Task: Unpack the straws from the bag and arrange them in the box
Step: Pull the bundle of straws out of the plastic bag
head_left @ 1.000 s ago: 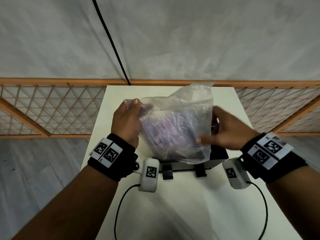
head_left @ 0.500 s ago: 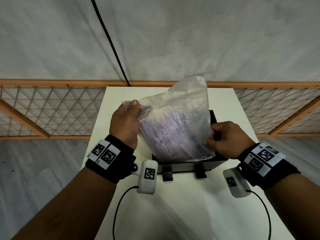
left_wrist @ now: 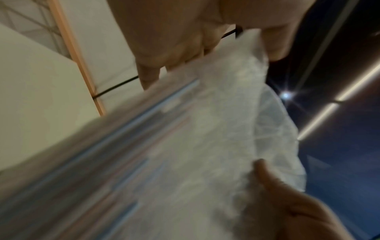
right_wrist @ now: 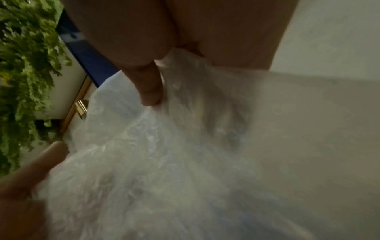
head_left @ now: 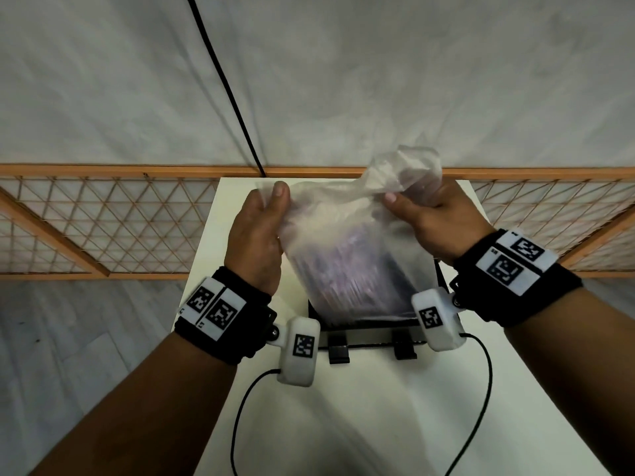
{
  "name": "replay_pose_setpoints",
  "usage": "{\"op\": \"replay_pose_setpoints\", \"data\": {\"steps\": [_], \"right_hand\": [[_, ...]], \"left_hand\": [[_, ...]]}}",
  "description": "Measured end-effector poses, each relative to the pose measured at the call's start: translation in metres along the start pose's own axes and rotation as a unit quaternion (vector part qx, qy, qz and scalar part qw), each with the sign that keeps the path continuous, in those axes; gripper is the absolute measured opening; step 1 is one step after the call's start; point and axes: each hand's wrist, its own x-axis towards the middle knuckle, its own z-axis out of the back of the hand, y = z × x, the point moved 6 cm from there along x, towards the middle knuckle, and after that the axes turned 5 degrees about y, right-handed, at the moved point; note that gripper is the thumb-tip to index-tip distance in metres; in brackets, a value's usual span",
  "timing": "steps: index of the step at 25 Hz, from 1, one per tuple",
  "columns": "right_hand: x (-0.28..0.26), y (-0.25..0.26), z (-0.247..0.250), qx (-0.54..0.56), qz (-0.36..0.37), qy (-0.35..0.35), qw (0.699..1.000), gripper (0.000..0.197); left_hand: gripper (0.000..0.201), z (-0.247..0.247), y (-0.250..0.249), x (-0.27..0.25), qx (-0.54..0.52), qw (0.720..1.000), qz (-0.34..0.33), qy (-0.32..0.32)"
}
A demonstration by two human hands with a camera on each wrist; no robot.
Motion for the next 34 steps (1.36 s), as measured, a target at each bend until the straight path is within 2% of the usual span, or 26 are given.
{"op": "replay_pose_setpoints", "data": {"steps": [1,4,9,12,17,19,22,24,25,27,29,31,33,34], "right_hand": [[0.002,0.004,0.000,0.025,0.017,0.003,1.000,0.020],[0.004,0.014,0.001,0.035,0.043,0.007,0.998,0.025],[0.002,0.036,0.003,0.094,0.053,-0.001,0.994,0.023],[0.000,0.049,0.005,0.107,0.060,-0.004,0.992,0.026],[-0.004,0.076,0.014,0.110,0.100,-0.021,0.989,0.028],[-0.005,0.083,0.018,0.108,0.113,-0.029,0.987,0.027],[-0.008,0.090,0.025,0.100,0.124,-0.041,0.986,0.030],[-0.011,0.096,0.030,0.090,0.135,-0.052,0.985,0.034],[-0.013,0.100,0.032,0.087,0.142,-0.056,0.985,0.035],[-0.018,0.110,0.036,0.095,0.156,-0.059,0.981,0.035],[-0.020,0.121,0.036,0.113,0.169,-0.056,0.978,0.031],[-0.018,0.130,0.029,0.169,0.178,-0.042,0.969,0.024],[-0.017,0.136,0.013,0.242,0.182,-0.006,0.953,0.024],[-0.017,0.137,0.005,0.240,0.176,0.010,0.955,0.026]], "left_hand": [[0.081,0.004,0.001,0.001,-0.006,1.000,-0.001,0.000],[0.083,0.010,0.010,-0.003,0.002,1.000,0.025,0.017],[0.118,0.010,0.032,-0.006,0.028,0.995,0.063,0.073],[0.123,0.010,0.038,-0.006,0.027,0.993,0.072,0.087],[0.102,0.019,0.038,-0.003,0.029,0.993,0.093,0.069],[0.072,0.020,0.032,-0.004,0.058,0.993,0.085,0.064],[0.023,0.021,0.010,-0.004,0.140,0.990,0.013,0.031],[0.008,0.020,-0.011,-0.007,0.201,0.977,-0.066,0.000],[0.010,0.018,-0.020,-0.008,0.230,0.968,-0.098,-0.007],[0.027,0.008,-0.035,-0.012,0.260,0.957,-0.129,0.009],[0.054,-0.011,-0.048,-0.017,0.234,0.960,-0.140,0.067],[0.076,-0.034,-0.060,-0.026,0.185,0.957,-0.158,0.155],[0.085,-0.054,-0.063,-0.033,0.177,0.948,-0.158,0.213],[0.082,-0.060,-0.063,-0.036,0.186,0.945,-0.160,0.217]]}}
